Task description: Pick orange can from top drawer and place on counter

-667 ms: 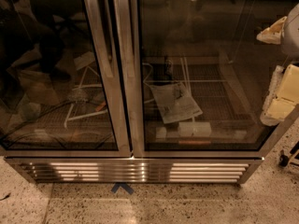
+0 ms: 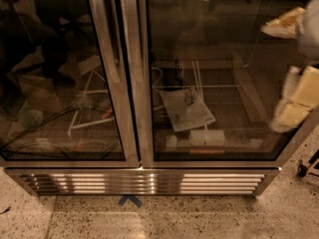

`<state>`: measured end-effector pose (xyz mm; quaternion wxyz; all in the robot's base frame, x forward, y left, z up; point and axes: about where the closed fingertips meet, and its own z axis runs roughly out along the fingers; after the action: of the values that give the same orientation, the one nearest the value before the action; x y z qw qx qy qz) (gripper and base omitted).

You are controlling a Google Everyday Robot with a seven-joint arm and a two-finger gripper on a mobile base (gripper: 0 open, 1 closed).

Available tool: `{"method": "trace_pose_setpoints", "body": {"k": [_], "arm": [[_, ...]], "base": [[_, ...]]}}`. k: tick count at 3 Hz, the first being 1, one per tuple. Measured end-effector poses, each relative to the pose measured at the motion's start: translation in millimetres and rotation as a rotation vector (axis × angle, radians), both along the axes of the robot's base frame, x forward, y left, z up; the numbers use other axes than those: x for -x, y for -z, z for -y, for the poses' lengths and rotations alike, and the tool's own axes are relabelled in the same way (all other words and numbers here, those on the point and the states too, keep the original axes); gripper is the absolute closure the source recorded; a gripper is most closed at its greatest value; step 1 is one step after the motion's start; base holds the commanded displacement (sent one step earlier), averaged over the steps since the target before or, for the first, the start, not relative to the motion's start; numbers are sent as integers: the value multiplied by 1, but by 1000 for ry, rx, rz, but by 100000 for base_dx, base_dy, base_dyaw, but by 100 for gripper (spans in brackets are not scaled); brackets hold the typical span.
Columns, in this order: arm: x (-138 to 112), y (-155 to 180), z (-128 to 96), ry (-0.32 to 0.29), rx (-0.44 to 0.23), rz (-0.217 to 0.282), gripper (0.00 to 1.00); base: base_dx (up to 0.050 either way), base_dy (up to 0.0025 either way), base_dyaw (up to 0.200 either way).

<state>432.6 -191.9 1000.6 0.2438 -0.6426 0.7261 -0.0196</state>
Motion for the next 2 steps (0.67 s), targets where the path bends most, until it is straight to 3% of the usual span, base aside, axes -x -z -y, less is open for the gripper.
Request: {"method": "trace_pose_setpoints", "body": {"k": [1, 2], "arm": [[5, -16, -44, -112, -52, 78, 0], [15, -22, -102, -228, -91, 147, 0]], "base": [[0, 0, 0], [0, 0, 0]]}}
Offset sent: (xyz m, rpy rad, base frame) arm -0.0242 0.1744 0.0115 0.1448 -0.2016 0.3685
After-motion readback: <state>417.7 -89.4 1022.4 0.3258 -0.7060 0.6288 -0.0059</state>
